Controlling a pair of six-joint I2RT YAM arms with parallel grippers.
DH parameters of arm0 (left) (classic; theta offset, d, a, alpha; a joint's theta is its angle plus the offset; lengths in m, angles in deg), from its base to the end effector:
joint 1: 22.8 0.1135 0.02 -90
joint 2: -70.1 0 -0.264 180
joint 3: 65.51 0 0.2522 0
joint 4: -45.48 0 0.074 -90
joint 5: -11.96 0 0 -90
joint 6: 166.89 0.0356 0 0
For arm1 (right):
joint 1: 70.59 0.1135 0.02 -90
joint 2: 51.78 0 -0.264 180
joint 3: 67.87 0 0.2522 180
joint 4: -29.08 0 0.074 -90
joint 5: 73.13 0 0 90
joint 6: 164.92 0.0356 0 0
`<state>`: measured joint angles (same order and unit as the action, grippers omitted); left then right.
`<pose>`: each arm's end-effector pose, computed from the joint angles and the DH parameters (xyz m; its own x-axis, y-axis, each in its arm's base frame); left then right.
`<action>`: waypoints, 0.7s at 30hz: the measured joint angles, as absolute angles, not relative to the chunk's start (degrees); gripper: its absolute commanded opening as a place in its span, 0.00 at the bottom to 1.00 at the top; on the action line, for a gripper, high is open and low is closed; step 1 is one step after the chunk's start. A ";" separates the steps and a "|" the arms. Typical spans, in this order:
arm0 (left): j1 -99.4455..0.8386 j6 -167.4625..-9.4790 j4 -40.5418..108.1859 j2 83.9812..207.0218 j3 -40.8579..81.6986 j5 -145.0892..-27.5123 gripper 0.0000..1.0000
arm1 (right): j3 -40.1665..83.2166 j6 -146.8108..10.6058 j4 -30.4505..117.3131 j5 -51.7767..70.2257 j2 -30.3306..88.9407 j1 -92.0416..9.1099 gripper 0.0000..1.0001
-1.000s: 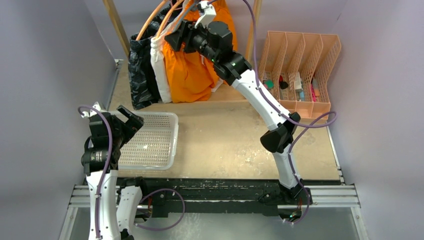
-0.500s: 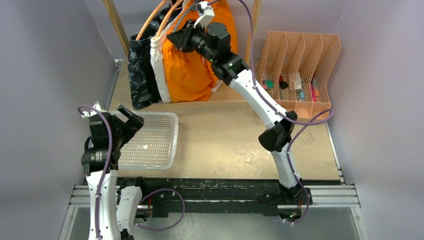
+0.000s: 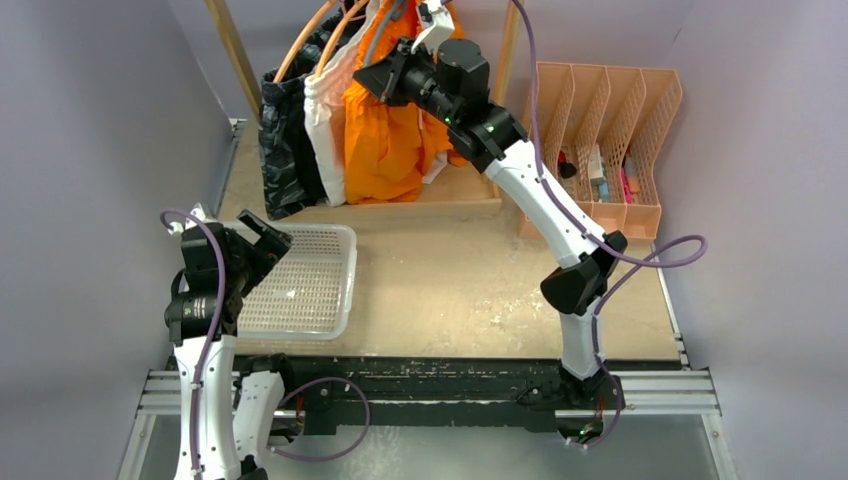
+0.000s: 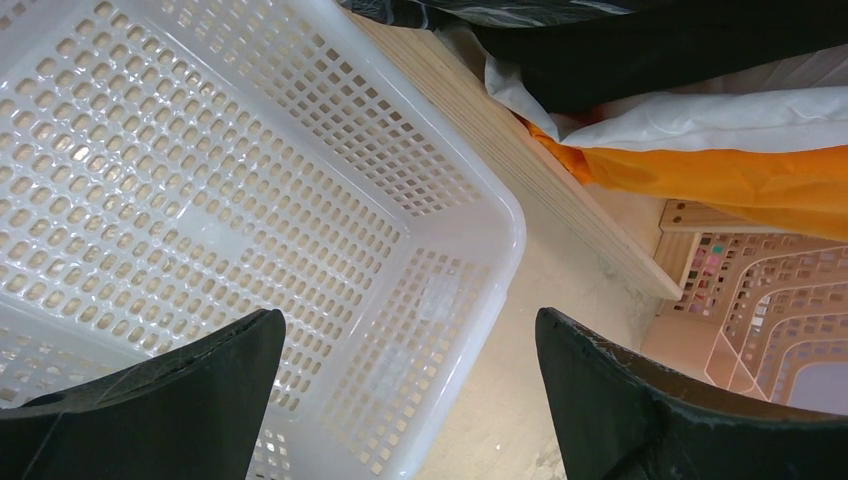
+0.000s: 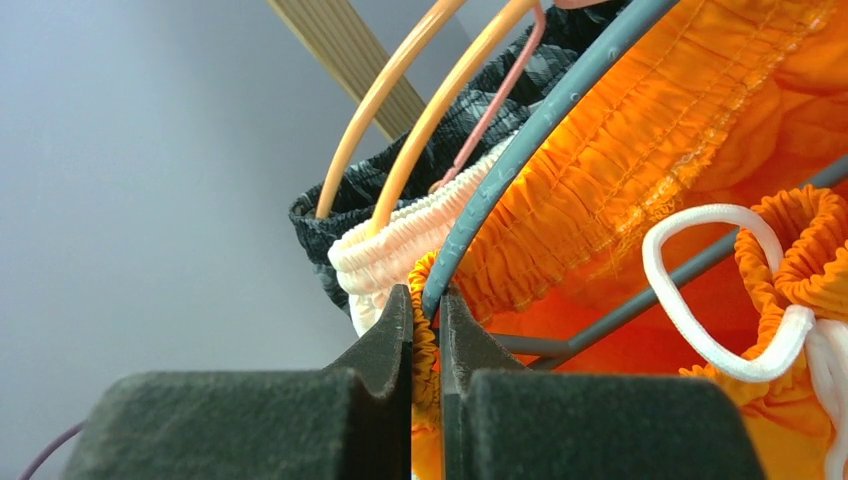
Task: Remove the shorts from the hanger
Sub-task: Pick up the hanger from the clothes rod.
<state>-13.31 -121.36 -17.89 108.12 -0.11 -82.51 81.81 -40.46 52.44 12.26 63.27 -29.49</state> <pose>0.1233 0.0178 0.3277 -0.3420 -0.7653 -0.5453 -0.4789 0.6413 -0.5995 0.3347 0.2958 0.5174 -0.2829 0.5016 -0.8175 -0.6726 0.5039 0.5420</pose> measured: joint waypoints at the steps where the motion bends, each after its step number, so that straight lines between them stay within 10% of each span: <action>1: -13.31 -121.38 -17.71 108.09 -0.11 -82.57 0.95 | 81.31 -40.50 52.75 12.11 62.77 -29.82 0.00; 21: -13.31 -121.91 -16.81 107.63 -2.19 -83.76 0.95 | 72.76 -43.89 53.95 0.79 56.01 -35.72 0.00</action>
<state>-13.31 -121.91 -16.81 107.63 -2.19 -83.76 72.76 -43.89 53.95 0.79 56.01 -35.72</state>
